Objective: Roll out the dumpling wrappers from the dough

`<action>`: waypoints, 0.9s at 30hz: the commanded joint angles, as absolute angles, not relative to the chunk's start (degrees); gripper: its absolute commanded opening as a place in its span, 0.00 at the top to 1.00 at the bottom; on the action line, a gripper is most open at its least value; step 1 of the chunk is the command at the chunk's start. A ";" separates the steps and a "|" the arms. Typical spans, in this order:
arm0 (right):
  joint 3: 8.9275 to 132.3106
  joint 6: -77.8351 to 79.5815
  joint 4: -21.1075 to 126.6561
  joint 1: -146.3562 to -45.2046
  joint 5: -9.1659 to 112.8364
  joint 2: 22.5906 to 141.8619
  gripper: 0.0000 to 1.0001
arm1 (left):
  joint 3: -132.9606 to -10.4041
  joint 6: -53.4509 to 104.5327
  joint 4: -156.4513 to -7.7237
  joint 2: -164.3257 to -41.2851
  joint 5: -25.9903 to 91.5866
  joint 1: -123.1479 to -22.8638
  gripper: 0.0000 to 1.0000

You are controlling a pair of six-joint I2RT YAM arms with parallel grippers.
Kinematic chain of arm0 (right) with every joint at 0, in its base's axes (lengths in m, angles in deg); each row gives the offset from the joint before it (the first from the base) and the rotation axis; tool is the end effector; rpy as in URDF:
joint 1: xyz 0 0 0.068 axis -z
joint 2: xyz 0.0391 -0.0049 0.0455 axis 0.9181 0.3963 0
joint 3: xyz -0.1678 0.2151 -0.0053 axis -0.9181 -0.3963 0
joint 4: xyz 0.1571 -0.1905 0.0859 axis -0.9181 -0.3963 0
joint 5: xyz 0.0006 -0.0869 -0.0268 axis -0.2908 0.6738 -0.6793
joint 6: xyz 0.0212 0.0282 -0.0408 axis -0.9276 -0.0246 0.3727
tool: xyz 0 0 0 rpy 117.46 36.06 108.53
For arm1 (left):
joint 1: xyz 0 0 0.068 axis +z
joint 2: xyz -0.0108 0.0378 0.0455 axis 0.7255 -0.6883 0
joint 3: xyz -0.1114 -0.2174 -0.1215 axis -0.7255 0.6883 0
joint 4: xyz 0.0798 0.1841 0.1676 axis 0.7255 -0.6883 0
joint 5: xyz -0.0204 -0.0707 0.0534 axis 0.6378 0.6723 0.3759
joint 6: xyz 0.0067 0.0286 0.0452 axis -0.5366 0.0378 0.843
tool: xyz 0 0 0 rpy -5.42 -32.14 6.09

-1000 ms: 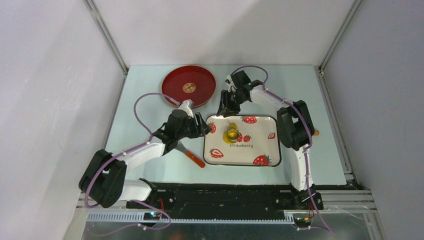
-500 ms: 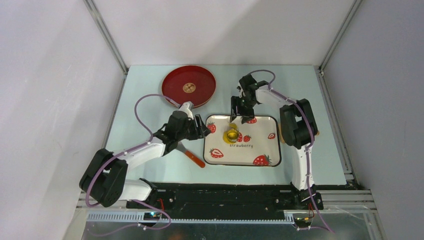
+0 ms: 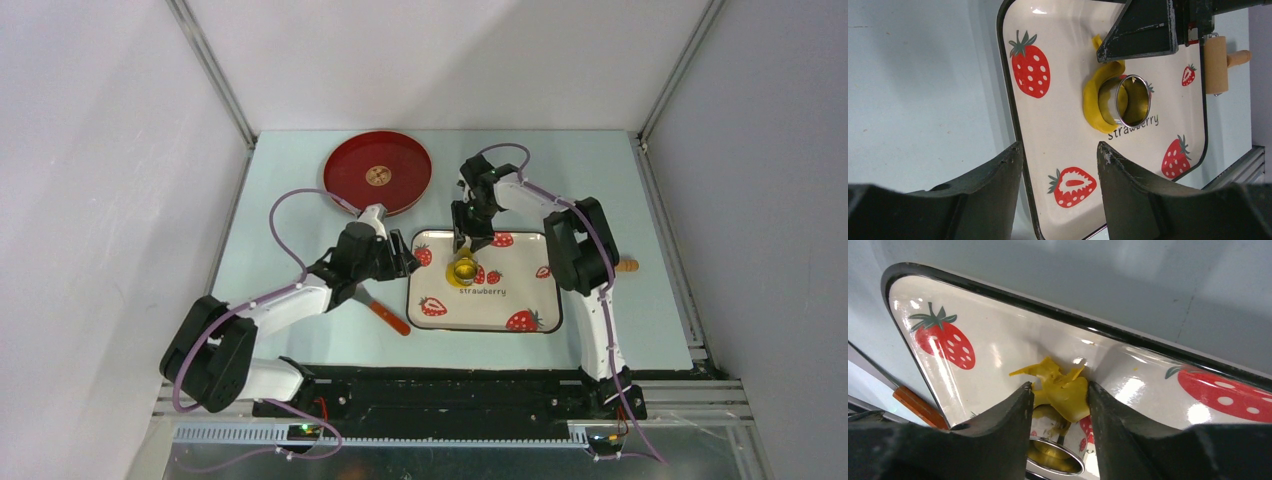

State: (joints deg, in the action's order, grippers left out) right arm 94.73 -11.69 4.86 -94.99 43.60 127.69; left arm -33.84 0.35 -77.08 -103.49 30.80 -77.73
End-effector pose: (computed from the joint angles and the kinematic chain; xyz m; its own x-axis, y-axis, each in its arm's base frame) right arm 0.3918 0.2223 0.1640 -0.9749 -0.1632 -0.1513 -0.2058 0.9199 0.3337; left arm 0.2282 -0.1428 0.1891 -0.7439 -0.2449 -0.6218 0.1832 0.8201 -0.5421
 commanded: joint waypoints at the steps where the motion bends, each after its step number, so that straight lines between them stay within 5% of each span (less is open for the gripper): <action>1: 97.89 -11.03 3.48 -95.89 48.12 130.87 0.58 | -32.95 2.29 -76.02 -103.47 29.56 -77.49 0.39; 7: 100.90 -10.38 2.81 -96.28 48.24 132.27 0.81 | -33.00 2.40 -76.02 -103.60 29.54 -77.53 0.39; 11: 102.87 -10.37 2.79 -96.69 46.45 132.28 0.88 | -32.84 2.45 -76.02 -103.65 29.47 -77.53 0.39; 27: 105.74 -11.15 2.87 -102.57 37.97 129.12 0.93 | -32.87 2.48 -76.45 -103.99 28.38 -77.37 0.39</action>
State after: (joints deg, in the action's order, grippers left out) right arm 104.37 -11.12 2.69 -100.21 40.73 131.75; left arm -33.03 1.18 -77.51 -104.06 30.19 -77.71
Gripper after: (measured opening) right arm 0.076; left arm 0.610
